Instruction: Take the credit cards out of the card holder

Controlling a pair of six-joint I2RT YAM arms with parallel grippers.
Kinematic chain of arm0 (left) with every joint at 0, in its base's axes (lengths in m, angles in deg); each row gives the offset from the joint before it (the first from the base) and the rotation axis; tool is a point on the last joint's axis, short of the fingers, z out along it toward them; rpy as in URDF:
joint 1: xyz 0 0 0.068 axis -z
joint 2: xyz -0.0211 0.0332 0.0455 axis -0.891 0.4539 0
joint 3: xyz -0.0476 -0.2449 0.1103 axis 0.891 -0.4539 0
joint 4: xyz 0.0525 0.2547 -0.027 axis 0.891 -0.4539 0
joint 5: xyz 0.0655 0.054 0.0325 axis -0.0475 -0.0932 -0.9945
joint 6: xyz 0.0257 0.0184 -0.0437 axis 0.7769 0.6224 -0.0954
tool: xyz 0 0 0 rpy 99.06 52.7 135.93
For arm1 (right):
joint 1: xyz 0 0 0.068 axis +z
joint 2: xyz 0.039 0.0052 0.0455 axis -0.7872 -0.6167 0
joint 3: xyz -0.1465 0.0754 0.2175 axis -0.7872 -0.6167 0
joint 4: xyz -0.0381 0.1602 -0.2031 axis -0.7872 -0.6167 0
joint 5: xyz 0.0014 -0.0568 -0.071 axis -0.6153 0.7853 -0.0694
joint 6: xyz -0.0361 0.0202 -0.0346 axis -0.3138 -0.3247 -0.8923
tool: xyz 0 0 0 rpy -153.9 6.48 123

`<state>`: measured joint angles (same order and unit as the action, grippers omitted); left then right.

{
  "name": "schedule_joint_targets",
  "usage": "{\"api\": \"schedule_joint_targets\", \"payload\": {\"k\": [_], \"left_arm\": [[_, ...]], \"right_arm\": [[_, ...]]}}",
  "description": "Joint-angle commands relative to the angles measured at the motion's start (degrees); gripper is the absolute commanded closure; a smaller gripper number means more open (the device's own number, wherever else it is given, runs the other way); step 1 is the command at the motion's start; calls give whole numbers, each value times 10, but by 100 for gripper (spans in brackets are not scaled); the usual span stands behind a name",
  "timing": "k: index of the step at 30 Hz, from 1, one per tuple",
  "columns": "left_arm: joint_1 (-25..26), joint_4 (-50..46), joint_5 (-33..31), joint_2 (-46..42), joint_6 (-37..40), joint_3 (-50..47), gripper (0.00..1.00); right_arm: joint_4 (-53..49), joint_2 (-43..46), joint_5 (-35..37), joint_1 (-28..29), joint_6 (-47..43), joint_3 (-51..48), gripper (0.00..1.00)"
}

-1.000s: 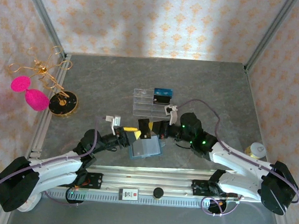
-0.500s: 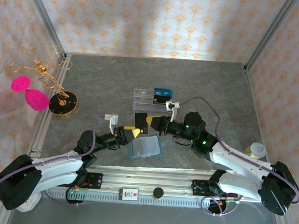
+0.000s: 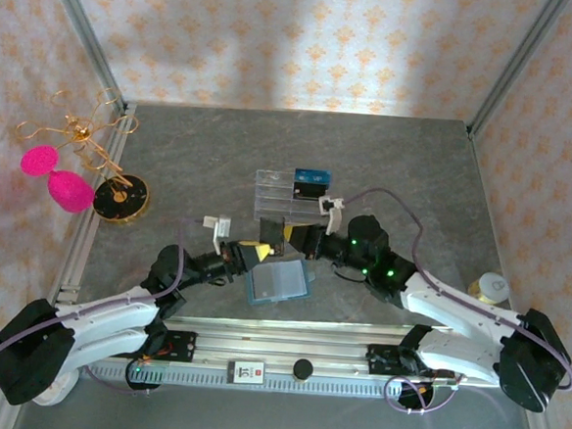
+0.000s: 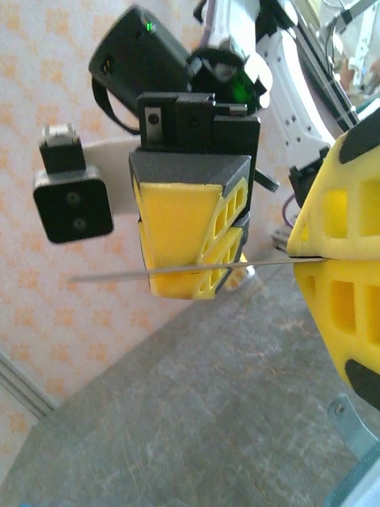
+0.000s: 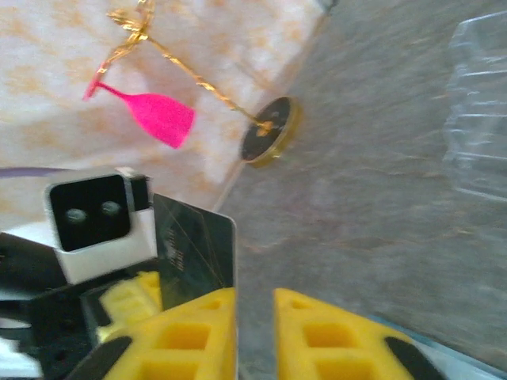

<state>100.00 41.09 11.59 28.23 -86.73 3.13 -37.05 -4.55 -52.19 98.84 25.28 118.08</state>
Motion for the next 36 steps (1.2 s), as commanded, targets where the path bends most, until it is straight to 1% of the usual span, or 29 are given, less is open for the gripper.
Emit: {"api": "schedule_joint_targets", "payload": {"k": [1,3,5,8,10,13,15,16,19,21,25,30,34,36], "left_arm": [[-5,-142,3,-12,90,70,100],[-5,-214,9,0,129,108,100],[-5,-288,12,23,182,152,100],[-6,-405,16,74,281,237,100],[-7,-510,2,118,378,314,100],[-7,-651,-58,181,528,426,100],[-9,-721,-88,221,620,488,100],[-13,-755,-86,244,660,521,100],[-26,-837,-72,307,749,615,100],[-29,-886,-77,346,802,674,100],[-35,-952,-120,419,881,768,100],[-52,-1019,-124,506,937,884,100],[-52,-1036,-154,551,970,940,100],[-52,-1039,-167,560,988,959,100]], "right_arm": [[-131,49,103,-17,-50,17,80],[-165,78,132,-35,-56,13,79],[-189,106,145,-55,-62,7,78],[-214,142,164,-83,-67,-2,75],[-228,158,172,-98,-68,-7,74],[-237,166,165,-119,-70,-12,74],[-238,167,156,-130,-70,-15,73],[-236,167,151,-134,-72,-17,73],[-237,165,147,-146,-72,-22,73],[-237,164,145,-153,-70,-23,73],[-234,155,138,-172,-70,-20,73],[-240,126,152,-185,-73,-6,73],[-252,93,175,-191,-78,14,74],[-255,81,181,-194,-80,20,73]]}}
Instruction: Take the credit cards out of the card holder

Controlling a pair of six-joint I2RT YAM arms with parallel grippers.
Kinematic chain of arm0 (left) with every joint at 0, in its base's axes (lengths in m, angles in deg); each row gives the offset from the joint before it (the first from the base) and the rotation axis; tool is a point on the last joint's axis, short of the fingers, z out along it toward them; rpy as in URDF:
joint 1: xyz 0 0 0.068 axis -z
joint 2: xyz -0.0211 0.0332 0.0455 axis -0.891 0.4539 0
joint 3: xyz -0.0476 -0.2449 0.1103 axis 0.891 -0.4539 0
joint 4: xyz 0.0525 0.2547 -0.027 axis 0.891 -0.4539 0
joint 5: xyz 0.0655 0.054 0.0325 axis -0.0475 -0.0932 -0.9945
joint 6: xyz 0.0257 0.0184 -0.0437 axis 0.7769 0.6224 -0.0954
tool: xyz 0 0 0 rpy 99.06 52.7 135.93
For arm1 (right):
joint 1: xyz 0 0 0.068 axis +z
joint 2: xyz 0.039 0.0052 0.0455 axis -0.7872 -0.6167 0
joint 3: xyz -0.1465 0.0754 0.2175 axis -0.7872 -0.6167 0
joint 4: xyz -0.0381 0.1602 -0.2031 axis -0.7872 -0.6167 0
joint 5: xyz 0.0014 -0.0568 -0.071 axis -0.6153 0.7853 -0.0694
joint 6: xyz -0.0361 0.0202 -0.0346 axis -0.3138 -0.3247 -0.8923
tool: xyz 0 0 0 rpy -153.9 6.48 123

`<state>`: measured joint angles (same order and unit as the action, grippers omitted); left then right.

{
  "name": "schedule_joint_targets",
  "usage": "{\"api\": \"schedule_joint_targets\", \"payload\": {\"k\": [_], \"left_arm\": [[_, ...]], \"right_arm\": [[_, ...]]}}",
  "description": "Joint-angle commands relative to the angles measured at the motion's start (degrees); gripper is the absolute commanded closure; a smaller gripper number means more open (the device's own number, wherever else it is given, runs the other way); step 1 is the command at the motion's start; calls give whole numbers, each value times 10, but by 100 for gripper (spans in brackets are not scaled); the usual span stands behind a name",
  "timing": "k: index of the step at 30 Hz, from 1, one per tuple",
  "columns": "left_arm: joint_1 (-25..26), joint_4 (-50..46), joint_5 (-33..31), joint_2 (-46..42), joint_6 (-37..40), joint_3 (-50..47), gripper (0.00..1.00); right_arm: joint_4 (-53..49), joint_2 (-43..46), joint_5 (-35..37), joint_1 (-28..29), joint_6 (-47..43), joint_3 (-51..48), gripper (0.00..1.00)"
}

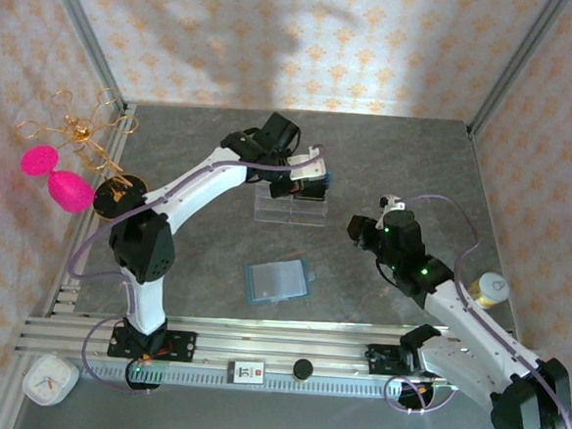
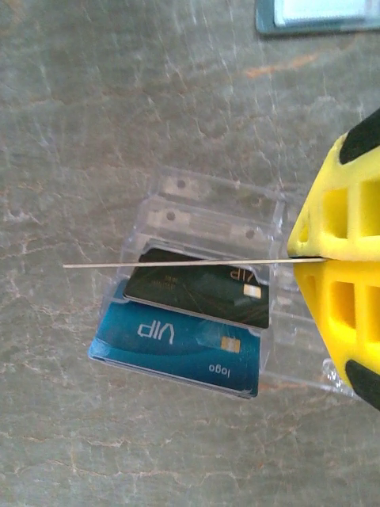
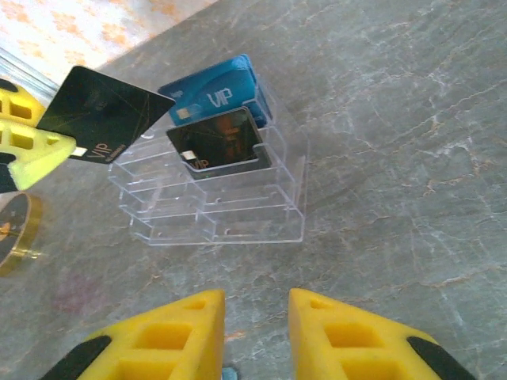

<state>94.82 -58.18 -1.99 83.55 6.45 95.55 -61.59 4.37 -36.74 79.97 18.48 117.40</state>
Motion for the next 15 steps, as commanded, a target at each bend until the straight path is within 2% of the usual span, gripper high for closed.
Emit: {"api": "schedule_joint_targets", "payload": {"k": [1,9,15], "left_arm": [[-1,-48,-34,29,66,43,100],[-5,-41,-41,67,123,62,100],[-12,-34,-10,86,141,67,100]], "right_arm": [[-10,-14,29,-8,-13,29,73],[-1,-51,28,-40,-14,42,73],[1,-69,27,-43,-16,47,73]]}}
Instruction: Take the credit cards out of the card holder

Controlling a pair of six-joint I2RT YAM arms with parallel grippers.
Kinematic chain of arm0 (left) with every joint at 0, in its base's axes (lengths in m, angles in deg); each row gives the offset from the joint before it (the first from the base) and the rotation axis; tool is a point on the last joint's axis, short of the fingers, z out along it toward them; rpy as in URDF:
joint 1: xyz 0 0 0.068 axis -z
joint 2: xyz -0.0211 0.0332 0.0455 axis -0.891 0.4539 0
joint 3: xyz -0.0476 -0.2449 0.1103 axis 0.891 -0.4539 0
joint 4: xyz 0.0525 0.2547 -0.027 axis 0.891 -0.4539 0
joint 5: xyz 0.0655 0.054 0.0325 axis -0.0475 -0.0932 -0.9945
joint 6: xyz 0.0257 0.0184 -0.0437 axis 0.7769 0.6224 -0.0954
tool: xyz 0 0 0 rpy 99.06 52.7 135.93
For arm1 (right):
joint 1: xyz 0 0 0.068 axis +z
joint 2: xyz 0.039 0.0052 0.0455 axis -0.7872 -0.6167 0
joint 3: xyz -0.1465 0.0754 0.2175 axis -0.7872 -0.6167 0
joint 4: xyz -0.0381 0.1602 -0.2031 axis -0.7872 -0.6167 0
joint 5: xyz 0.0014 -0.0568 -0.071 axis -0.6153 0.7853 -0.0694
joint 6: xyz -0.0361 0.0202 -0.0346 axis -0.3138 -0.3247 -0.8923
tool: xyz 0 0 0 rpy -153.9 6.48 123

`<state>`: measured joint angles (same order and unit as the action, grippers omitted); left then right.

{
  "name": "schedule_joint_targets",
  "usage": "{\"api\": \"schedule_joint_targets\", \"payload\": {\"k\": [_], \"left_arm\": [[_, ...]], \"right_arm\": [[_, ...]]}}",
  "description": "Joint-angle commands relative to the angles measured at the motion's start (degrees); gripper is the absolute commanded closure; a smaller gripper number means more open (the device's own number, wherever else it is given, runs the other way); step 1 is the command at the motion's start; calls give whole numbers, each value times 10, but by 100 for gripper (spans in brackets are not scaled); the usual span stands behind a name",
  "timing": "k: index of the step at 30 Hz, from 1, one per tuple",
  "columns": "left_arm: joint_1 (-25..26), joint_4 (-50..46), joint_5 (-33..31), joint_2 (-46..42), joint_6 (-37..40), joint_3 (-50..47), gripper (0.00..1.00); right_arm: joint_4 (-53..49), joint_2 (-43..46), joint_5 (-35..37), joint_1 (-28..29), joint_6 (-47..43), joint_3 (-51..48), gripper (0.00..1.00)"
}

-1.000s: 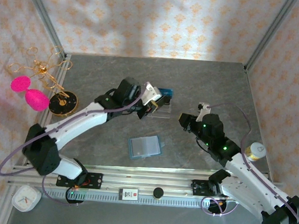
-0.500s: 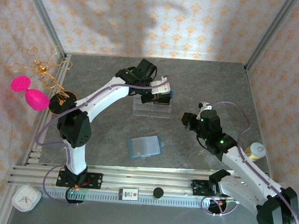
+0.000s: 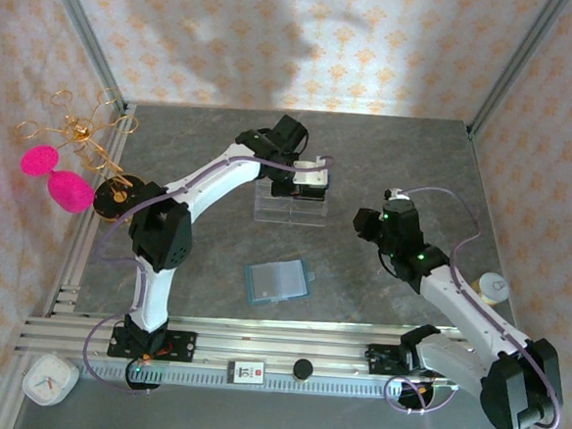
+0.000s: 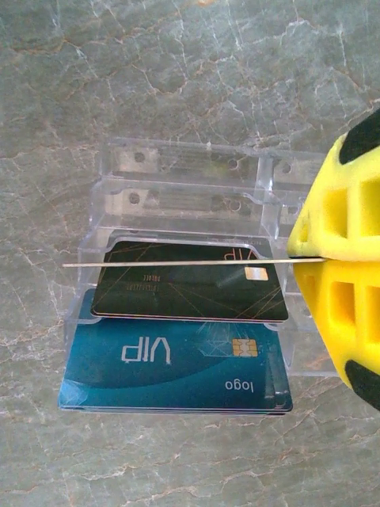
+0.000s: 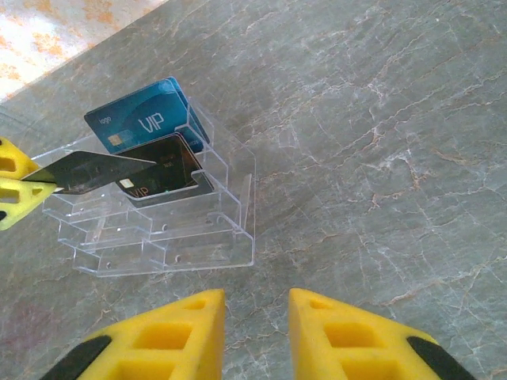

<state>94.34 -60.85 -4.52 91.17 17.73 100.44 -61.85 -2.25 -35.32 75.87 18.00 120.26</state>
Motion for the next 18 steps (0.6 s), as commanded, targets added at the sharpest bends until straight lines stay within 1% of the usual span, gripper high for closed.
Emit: {"api": "schedule_joint_targets", "payload": {"k": [1,6,18], "left_arm": [[-7,-4,16,14,28,18,100],[-7,6,0,31,28,26,100],[-7,32,12,33,26,24,100]], "right_arm": [[4,-4,13,-2,-11,18,73],[7,-6,13,-2,-10,14,73],[9,-13,9,-3,-12,17,74]]}}
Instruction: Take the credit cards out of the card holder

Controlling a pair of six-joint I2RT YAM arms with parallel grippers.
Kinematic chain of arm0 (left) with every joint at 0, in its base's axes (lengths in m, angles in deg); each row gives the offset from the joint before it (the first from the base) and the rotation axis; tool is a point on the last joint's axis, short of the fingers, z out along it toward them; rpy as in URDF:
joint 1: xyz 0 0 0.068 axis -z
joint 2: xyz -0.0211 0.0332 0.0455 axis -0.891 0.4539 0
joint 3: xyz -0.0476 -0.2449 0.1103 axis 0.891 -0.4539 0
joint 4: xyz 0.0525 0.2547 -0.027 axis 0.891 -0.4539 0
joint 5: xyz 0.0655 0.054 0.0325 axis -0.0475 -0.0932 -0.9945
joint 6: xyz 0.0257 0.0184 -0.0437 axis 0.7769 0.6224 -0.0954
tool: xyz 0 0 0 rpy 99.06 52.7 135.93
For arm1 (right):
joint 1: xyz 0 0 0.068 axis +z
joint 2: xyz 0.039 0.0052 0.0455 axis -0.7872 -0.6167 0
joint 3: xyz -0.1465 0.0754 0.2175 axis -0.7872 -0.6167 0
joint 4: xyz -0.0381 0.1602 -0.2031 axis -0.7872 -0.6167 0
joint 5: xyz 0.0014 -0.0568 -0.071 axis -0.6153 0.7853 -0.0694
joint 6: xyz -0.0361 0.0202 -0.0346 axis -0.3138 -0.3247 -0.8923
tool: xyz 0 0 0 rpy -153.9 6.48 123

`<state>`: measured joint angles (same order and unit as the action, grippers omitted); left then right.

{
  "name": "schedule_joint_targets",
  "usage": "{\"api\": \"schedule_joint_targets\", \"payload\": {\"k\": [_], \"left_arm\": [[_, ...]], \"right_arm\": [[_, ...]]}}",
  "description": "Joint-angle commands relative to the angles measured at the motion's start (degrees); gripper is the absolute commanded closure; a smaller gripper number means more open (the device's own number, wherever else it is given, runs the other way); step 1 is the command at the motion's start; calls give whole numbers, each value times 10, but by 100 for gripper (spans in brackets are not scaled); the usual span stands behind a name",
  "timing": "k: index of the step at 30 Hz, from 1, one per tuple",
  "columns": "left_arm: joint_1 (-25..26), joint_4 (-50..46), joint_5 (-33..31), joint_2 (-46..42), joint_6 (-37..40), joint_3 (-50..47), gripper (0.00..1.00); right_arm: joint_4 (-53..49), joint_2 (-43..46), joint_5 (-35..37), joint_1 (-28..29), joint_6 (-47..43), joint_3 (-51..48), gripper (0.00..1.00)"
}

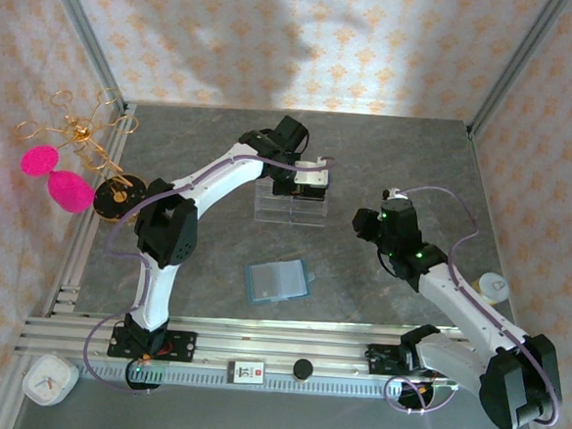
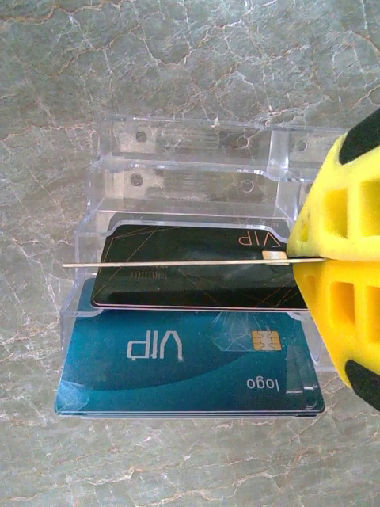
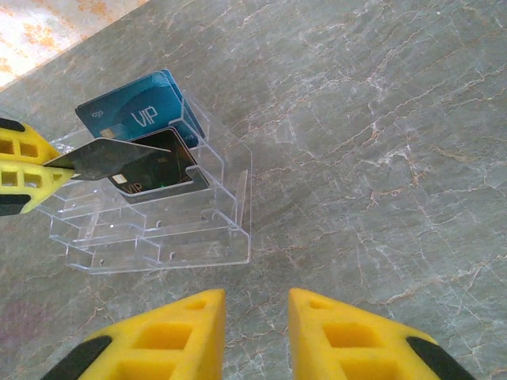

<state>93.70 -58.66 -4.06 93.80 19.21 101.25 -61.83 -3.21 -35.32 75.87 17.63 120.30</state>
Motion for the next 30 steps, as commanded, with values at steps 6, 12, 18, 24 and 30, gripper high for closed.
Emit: {"api": "schedule_joint_targets", "payload": {"k": [6,12,18,24,30], "left_arm": [[-1,22,7,16,7,13,100],[1,40,-2,14,2,0,100],[4,55,-8,2,2,-21,100],[7,53,-19,3,3,-27,100],[8,58,-39,4,1,-32,100]], "right_arm": [[2,0,8,-3,-7,17,74],[-3,8,11,-3,-5,18,74],[-4,10,10,-3,-4,18,74],[-4,11,8,-3,-2,16,74],[-4,13,9,-3,-1,16,74]]}}
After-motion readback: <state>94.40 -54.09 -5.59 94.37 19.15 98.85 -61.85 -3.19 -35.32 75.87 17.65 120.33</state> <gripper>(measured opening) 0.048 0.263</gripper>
